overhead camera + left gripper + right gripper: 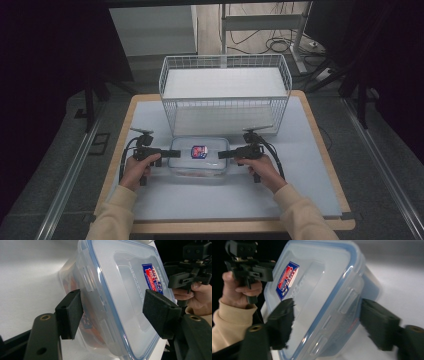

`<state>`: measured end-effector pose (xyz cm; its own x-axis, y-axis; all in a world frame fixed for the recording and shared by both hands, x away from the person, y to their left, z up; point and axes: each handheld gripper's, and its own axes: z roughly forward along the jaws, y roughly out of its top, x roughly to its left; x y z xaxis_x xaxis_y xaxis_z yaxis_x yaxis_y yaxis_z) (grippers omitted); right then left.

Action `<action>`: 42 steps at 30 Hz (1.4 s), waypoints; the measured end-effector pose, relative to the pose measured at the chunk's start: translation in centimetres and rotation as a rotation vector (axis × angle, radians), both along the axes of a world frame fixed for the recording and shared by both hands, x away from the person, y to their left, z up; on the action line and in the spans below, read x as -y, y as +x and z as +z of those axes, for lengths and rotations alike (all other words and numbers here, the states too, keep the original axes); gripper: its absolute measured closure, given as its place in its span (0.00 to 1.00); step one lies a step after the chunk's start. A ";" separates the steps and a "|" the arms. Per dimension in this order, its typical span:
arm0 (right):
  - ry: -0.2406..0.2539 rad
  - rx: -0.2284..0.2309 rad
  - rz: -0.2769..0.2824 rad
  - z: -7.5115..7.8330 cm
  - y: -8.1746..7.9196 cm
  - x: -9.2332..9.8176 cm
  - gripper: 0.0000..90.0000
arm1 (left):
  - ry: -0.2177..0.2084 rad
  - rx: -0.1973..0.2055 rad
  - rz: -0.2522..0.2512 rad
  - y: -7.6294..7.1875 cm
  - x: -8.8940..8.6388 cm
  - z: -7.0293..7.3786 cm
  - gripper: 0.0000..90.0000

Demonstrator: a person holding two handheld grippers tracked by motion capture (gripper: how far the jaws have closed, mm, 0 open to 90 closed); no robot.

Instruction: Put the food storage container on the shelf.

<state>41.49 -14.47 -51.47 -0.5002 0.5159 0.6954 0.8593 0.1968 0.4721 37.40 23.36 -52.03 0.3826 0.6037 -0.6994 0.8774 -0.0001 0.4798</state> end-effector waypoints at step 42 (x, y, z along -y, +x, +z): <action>0.084 -0.045 -0.054 0.6 -1.4 1.3 0.59 | -0.010 0.098 0.068 -2.5 -0.1 0.6 0.46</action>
<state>40.07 -15.77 -50.88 -0.4406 0.4800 0.7586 0.8882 0.1106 0.4459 34.89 23.42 -51.39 0.4076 0.6239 -0.6667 0.8240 0.0634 0.5631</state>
